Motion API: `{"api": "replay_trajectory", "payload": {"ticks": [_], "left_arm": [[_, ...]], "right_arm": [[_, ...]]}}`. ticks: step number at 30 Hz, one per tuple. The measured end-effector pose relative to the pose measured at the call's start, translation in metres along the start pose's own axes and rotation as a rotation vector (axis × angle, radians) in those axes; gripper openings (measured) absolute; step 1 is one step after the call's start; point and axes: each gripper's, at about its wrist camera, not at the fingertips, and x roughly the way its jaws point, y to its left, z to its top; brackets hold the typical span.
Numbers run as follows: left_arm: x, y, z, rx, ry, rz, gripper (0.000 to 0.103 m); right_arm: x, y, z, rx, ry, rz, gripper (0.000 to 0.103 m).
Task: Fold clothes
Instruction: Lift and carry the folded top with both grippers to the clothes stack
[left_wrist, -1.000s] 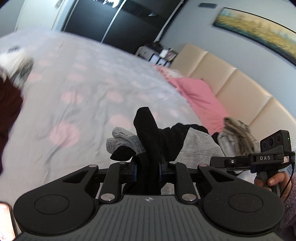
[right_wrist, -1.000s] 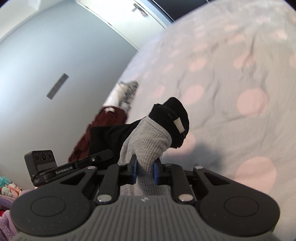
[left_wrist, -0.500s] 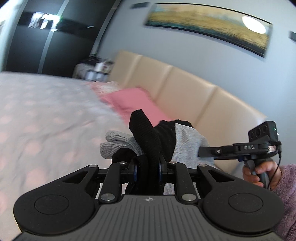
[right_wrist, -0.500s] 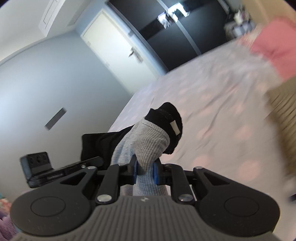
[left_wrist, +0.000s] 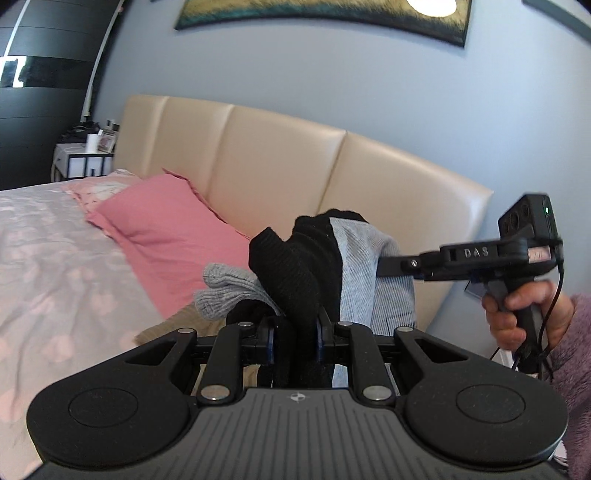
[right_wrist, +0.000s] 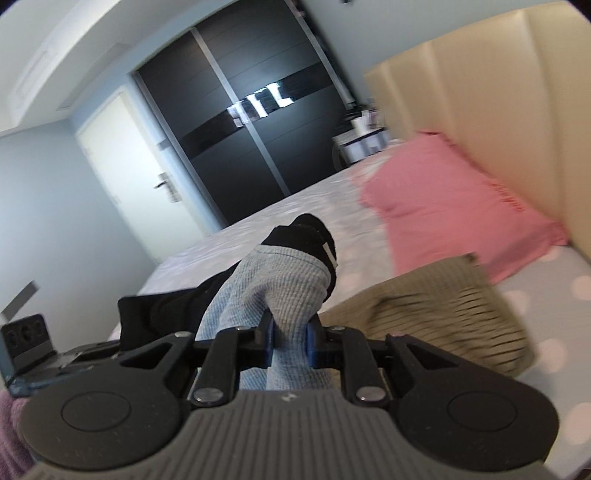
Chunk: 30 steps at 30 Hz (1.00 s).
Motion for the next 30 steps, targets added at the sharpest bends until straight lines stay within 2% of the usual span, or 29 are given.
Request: {"api": "replay_trajectory", "payload": {"ticks": [5,9,13,19,21,22,23,24,25,26,30], "left_arm": [[0.055,0.004,0.006,0.031,0.036,0.006,0.016],[0.096,0.012,0.011,0.046,0.068,0.022,0.016],[0.128,0.050,0.009,-0.001,0.135,0.050,0.016],[0.173,0.114,-0.006,-0.128,0.218,0.044,0.017],[0.182,0.127,-0.010,-0.163,0.227,0.071,0.021],[0.183,0.130,-0.012,-0.169,0.226,0.096,0.027],[0.183,0.132,-0.014,-0.175,0.225,0.121,0.031],[0.183,0.135,-0.015,-0.180,0.224,0.147,0.040],[0.178,0.133,-0.015,-0.183,0.219,0.163,0.043],[0.173,0.132,-0.015,-0.189,0.216,0.168,0.044],[0.150,0.121,-0.011,-0.173,0.185,0.194,0.044]], "right_arm": [[0.021,-0.041,0.022,0.002,0.019,-0.076,0.019],[0.067,-0.071,0.034,-0.003,0.050,-0.084,0.019],[0.124,-0.100,0.039,0.007,0.108,-0.073,0.019],[0.200,-0.139,0.027,0.051,0.173,-0.079,0.019],[0.214,-0.147,0.024,0.068,0.177,-0.084,0.020],[0.220,-0.151,0.023,0.080,0.175,-0.086,0.021],[0.224,-0.155,0.022,0.094,0.168,-0.088,0.024],[0.226,-0.158,0.021,0.104,0.158,-0.096,0.027],[0.227,-0.160,0.023,0.109,0.142,-0.111,0.035],[0.224,-0.161,0.023,0.114,0.118,-0.132,0.039],[0.195,-0.164,0.023,0.136,0.039,-0.150,0.039]]}}
